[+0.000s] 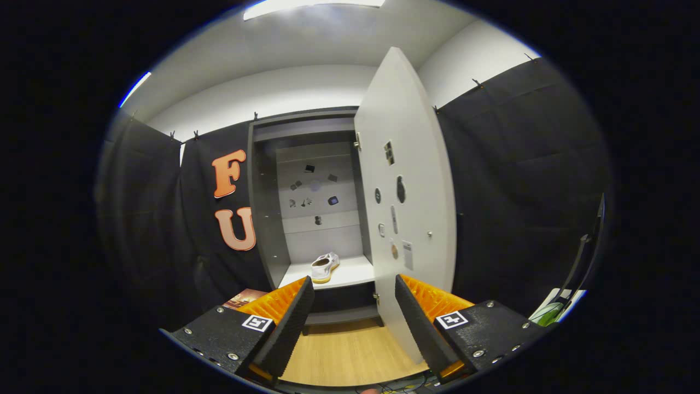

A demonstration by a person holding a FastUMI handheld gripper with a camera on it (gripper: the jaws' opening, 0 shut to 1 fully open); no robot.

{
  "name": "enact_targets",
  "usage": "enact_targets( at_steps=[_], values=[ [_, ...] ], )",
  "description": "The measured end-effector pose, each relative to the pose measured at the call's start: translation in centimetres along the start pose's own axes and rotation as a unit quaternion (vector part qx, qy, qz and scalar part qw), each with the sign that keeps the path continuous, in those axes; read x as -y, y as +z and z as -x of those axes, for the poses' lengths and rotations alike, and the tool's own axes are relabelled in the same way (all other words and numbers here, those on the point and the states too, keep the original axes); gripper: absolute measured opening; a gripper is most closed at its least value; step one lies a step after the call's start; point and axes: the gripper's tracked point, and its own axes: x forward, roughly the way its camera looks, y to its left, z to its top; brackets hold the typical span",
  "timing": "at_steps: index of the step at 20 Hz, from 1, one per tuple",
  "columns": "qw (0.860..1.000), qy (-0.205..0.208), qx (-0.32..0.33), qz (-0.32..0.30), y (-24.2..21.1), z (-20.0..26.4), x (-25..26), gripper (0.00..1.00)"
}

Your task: Open the shoe cabinet door, grab the shoes and put them into the shoe cabinet, then close the shoe cabinet door.

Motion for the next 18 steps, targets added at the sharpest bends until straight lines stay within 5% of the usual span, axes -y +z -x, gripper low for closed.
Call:
enact_targets(
  at_steps=[7,18],
  values=[
    [0.999,-0.048,0.013,0.006,1.9,-1.5,10.6,0.93],
    [1.000,0.017,-0.022,0.015,0.1,-8.1,13.6,0.94]
  ],
)
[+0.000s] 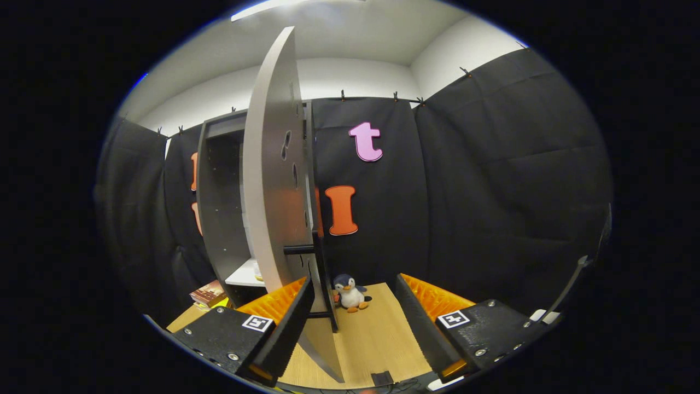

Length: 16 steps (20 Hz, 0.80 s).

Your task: Open the shoe cabinet door, grab the shoes and put them into the shoe cabinet, then close the shoe cabinet door.

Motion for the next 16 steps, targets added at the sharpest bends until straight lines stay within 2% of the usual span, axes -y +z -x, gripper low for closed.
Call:
enact_targets(
  at_steps=[4,10,16],
  values=[
    [1.000,0.007,0.000,0.013,-0.1,0.1,-1.6,0.92],
    [0.997,0.071,0.004,-0.005,-0.5,0.3,-6.4,0.91],
    [0.991,0.132,0.006,0.003,-1.0,-0.2,-11.4,0.91]
  ],
)
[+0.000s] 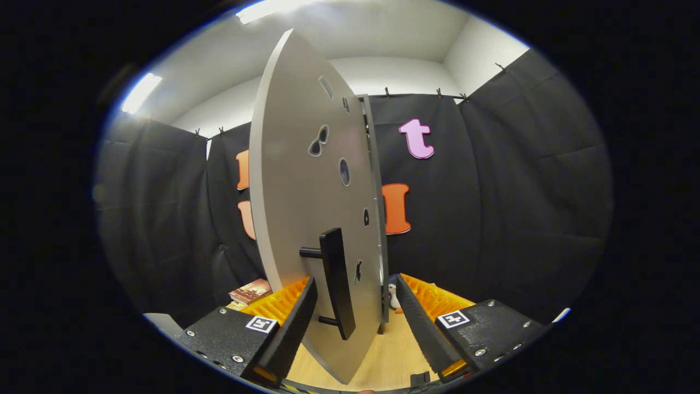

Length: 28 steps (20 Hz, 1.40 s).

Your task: Open the shoe cabinet door, grab the shoes and put them into the shoe cabinet, then close the shoe cabinet door.

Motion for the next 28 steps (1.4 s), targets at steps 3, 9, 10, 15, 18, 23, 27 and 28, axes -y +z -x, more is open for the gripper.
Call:
enact_targets(
  at_steps=[3,9,10,15,18,23,27,28],
  values=[
    [1.000,0.016,-0.002,0.002,-0.4,-1.2,-1.7,0.91],
    [0.998,0.059,-0.003,0.009,-0.4,-3.3,-4.9,0.91],
    [0.998,0.067,-0.004,0.008,-0.5,-3.7,-5.5,0.91],
    [0.995,0.096,-0.005,0.021,-0.7,-5.6,-8.1,0.93],
    [0.992,0.120,-0.009,0.028,-1.1,-7.4,-10.8,0.93],
    [0.990,0.136,-0.015,0.020,-1.9,-11.0,-14.4,0.96],
    [0.990,0.137,-0.019,0.011,-2.0,-14.1,-17.2,0.97],
    [0.991,0.133,-0.020,0.011,-2.0,-14.8,-17.6,0.97]
  ],
)
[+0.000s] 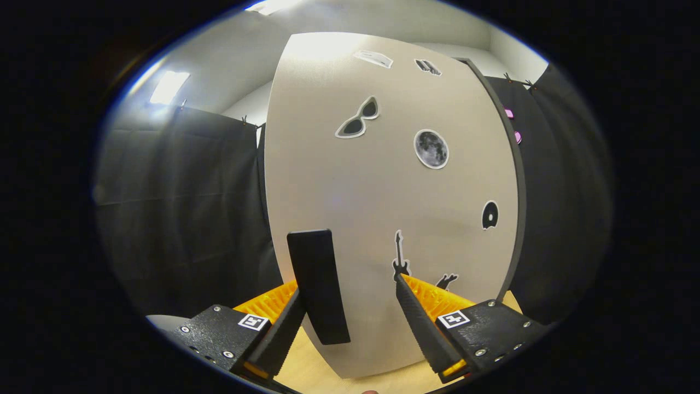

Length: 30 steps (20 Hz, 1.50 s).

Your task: Open the shoe cabinet door, grab the shoes and put them into the shoe cabinet, then close the shoe cabinet door.

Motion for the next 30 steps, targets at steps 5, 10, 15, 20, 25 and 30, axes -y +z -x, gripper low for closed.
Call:
enact_targets(
  at_steps=[5,10,15,20,25,30],
  values=[
    [1.000,-0.024,0.000,-0.005,-0.2,-3.4,-1.0,0.97],
    [0.998,-0.058,0.003,-0.003,0.3,-6.6,-1.0,0.97],
    [0.995,-0.094,0.013,-0.006,0.3,-7.5,-1.1,0.97],
    [0.992,-0.126,0.023,0.004,0.5,-8.6,-0.9,0.96],
    [0.988,-0.154,0.029,0.009,0.4,-9.6,-0.5,0.96],
    [0.984,-0.174,0.029,0.021,0.2,-10.1,-0.4,0.96]
  ],
)
